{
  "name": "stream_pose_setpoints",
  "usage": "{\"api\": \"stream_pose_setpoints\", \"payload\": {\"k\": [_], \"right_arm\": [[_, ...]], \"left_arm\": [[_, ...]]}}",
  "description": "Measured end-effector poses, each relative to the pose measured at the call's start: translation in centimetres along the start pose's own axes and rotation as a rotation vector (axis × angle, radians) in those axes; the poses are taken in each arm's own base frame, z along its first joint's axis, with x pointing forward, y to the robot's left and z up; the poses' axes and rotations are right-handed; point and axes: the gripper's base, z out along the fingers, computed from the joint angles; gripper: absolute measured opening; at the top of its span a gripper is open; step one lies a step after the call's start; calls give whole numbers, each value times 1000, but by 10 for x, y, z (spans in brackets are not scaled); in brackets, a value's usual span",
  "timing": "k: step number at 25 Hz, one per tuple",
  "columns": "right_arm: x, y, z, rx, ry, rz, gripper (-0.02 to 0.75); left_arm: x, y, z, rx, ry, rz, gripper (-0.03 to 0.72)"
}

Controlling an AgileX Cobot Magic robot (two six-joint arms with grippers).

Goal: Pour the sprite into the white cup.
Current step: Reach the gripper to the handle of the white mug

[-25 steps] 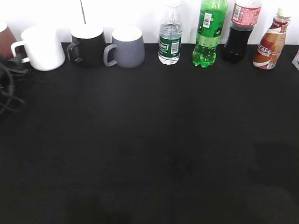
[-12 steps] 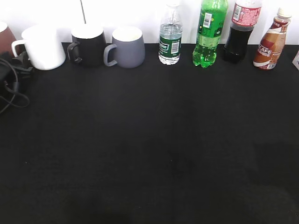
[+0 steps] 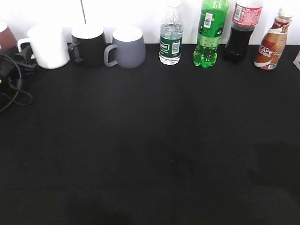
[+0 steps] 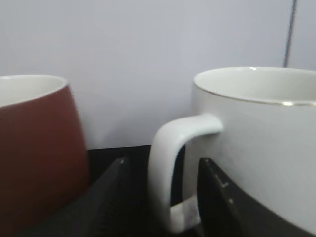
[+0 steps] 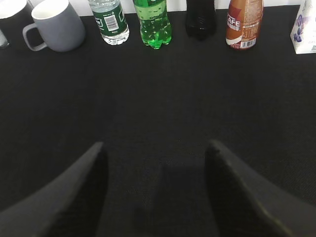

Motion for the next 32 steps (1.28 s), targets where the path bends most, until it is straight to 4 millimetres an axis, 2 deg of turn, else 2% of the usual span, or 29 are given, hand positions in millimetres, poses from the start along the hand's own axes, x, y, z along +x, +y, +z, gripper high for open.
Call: {"api": "stream_pose_setpoints", "payload": {"k": [4, 8, 13, 18, 22, 25, 26, 30, 32], "right_arm": [[1, 0, 0, -1, 10, 1, 463], [2, 0, 0, -2, 19, 1, 463], [2, 0, 0, -3, 20, 1, 463], [2, 1, 0, -11, 21, 12, 463], [2, 1, 0, -13, 21, 15, 463], [2, 1, 0, -14, 24, 15, 463], [2, 1, 0, -14, 24, 15, 463], [2, 1, 0, -12, 25, 14, 463], [2, 1, 0, -10, 26, 10, 463]], "left_arm": [[0, -9, 2, 30, -4, 2, 354], [-2, -8, 16, 40, -30, -10, 344], [-1, -7, 18, 16, -21, -22, 294], [0, -6, 19, 0, -8, -30, 291], [-10, -9, 38, 8, 7, -14, 291], [-8, -9, 42, 1, 60, -10, 289], [-8, -9, 42, 3, 62, -9, 269], [-8, -11, 42, 19, 66, 1, 87], [-8, -10, 43, 16, 68, 3, 71]]}}
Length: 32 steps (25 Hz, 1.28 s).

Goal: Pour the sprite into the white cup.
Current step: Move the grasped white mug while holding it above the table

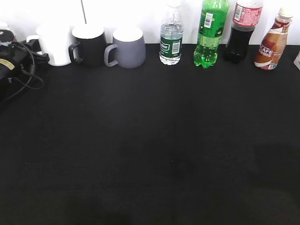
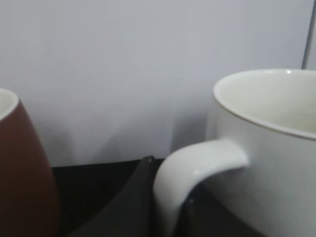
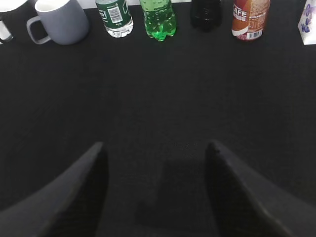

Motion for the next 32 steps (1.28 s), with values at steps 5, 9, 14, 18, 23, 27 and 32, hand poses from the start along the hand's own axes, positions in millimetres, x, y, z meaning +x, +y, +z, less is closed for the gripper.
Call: {"api": "stream_pose_setpoints", "payload": {"k": [5, 9, 14, 18, 23, 27, 32], "right_arm": [[0, -2, 2, 16, 12, -19, 463], [0, -4, 11, 24, 49, -17, 454], [-2, -5, 15, 29, 46, -42, 393], [-2, -10, 31, 50, -17, -26, 392], [-3, -19, 75, 62, 50, -2, 390], [10, -26, 109, 74, 180, 82, 389], [24, -39, 164, 160, 194, -60, 486]], "left_arm": [[0, -4, -1, 54, 17, 4, 71], [-3, -7, -22, 73, 56, 3, 69], [5, 3, -55, 60, 25, -32, 54], [-7, 5, -102, 49, 75, -18, 36], [-51, -12, -135, 139, 83, 65, 36], [-83, -19, -151, 159, 29, 56, 36], [-117, -29, -165, 224, 1, 101, 36]]}}
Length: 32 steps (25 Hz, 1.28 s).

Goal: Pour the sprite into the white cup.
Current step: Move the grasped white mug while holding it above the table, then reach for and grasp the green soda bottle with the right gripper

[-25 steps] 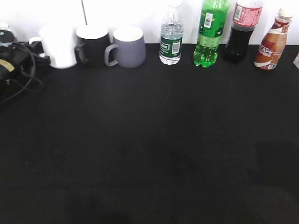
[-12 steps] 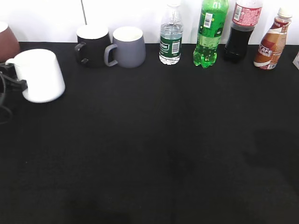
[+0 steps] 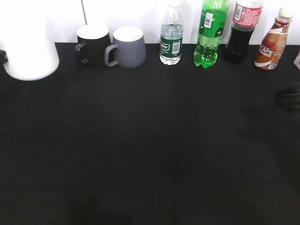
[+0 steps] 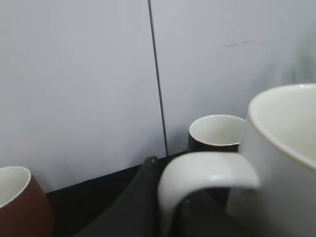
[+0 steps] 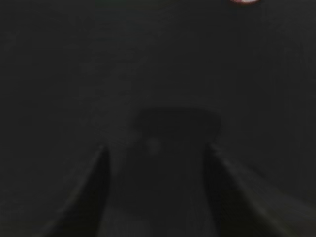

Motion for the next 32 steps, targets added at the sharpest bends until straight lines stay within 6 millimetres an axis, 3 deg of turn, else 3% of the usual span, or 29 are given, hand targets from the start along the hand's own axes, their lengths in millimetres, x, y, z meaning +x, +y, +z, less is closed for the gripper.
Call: {"api": "stream_pose_setpoints", "payload": {"k": [2, 3, 4, 7, 9, 10, 12, 15, 17, 19, 21, 22, 24, 25, 28, 31, 32], "right_arm": [[12, 3, 34, 56, 26, 75, 482], [18, 2, 45, 84, 38, 191, 437], [18, 1, 52, 89, 21, 187, 384], [-8, 10, 54, 7, -256, -69, 329], [-16, 24, 47, -154, -512, -99, 288], [-10, 27, 47, -195, -560, -86, 276], [15, 28, 59, -216, -578, -152, 272], [53, 25, 100, -185, -429, -202, 268], [50, 24, 111, -186, -431, -147, 223], [34, 28, 116, -212, -490, -146, 197], [15, 37, 122, -277, -557, -183, 242], [6, 41, 124, -311, -585, -183, 325], [-6, 38, 127, -307, -614, -69, 573], [-8, 35, 128, -272, -623, -25, 636], [-12, 33, 132, -255, -634, -1, 651], [-9, 42, 168, -337, -608, -29, 626], [-9, 42, 172, -339, -608, -26, 621]], "left_arm": [[-3, 0, -1, -2, 0, -8, 36], [-3, 0, -1, -2, 2, -8, 36], [-3, 0, -1, -2, 4, -8, 36], [-3, -1, -1, 2, 4, -6, 36], [-2, -3, -1, 23, 11, 10, 36], [-2, -3, -1, 29, 13, 14, 36], [-4, -5, -1, 45, -11, 17, 36], [-9, -7, -2, 71, -64, 7, 36], [-8, -9, -2, 96, -61, 21, 36], [-9, -10, -2, 105, -63, 24, 36], [-9, -10, -2, 107, -64, 25, 36], [-8, -11, -2, 113, -62, 29, 36], [-8, -12, -2, 130, -56, 29, 36], [-8, -13, -2, 135, -55, 26, 36], [-8, -13, -2, 139, -59, 22, 36], [-7, -15, -3, 162, -50, 36, 36], [-7, -15, -3, 162, -50, 36, 36]]}}
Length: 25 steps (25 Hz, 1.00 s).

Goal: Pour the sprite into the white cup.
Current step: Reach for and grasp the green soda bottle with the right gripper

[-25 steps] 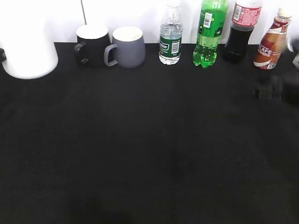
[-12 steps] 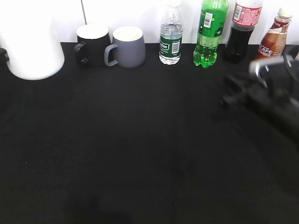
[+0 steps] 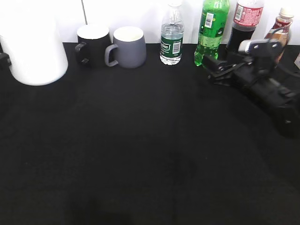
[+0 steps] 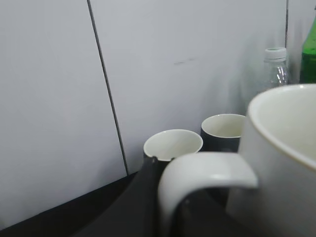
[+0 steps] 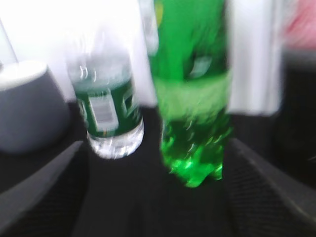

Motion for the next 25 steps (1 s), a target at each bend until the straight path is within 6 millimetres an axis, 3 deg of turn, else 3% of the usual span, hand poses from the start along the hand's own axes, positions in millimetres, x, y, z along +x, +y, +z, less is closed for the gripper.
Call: {"api": "stream_pose_setpoints", "payload": {"k": [2, 12, 21, 25], "right_arm": [[5, -3, 11, -1, -8, 2, 609], [-17, -11, 56, -5, -102, -29, 596], [1, -21, 82, 13, -77, -24, 596], [-13, -25, 97, 38, -96, -26, 596]], "left_arm": [[0, 0, 0, 2, 1, 1, 36], [0, -1, 0, 9, 2, 5, 36], [-1, -3, 0, 35, -12, 16, 36], [-1, -5, 0, 53, -10, 26, 36]]}}
